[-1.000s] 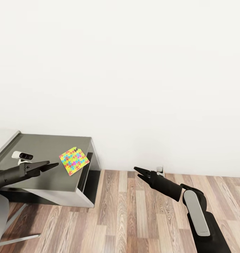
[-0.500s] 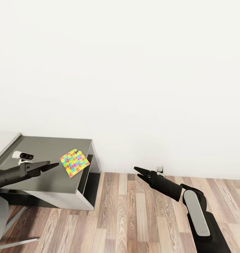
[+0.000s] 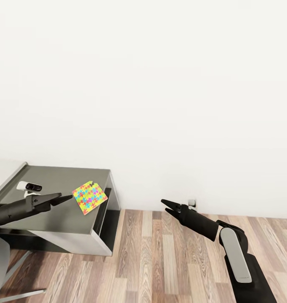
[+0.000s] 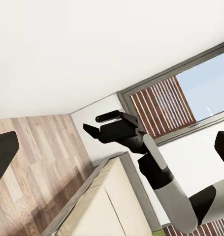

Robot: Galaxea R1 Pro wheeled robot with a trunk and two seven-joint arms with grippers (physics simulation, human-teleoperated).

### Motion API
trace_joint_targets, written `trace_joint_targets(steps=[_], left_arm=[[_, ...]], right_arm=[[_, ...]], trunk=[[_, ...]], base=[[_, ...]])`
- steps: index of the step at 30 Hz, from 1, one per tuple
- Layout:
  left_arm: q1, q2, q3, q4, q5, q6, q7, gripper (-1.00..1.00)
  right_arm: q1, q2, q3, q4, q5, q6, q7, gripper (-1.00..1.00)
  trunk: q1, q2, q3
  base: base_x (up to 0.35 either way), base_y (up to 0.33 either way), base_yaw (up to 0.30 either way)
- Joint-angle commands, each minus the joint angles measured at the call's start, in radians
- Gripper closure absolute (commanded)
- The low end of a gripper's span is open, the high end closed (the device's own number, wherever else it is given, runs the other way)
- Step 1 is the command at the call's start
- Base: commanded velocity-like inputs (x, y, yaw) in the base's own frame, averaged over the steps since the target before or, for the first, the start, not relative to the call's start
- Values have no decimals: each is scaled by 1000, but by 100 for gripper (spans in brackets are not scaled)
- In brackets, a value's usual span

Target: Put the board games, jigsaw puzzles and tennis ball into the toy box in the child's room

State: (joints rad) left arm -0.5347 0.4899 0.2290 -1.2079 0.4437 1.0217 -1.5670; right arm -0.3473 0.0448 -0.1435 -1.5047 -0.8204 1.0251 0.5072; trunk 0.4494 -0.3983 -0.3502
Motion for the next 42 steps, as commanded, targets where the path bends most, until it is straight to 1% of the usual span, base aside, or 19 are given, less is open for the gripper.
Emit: trace_joint_targets(steps=[1,36,42], left_arm=[[-1,0,0,0,0,11,-4,-100],[-1,-2,-1,2,-2,8,-4,-100],[-1,-8,-1,1,-3,8,-4,-100]], right_arm=[[-1,1,-3,0,7,6,8,-100],[-1,1,-5,0,7,6,8,-100],[-1,1,-7,-1,7,6,8,-100]], trunk=[[1,-2,0],[1,-2,58],[1,-2,68]], base=[[0,0,0],[0,0,0],[0,0,0]])
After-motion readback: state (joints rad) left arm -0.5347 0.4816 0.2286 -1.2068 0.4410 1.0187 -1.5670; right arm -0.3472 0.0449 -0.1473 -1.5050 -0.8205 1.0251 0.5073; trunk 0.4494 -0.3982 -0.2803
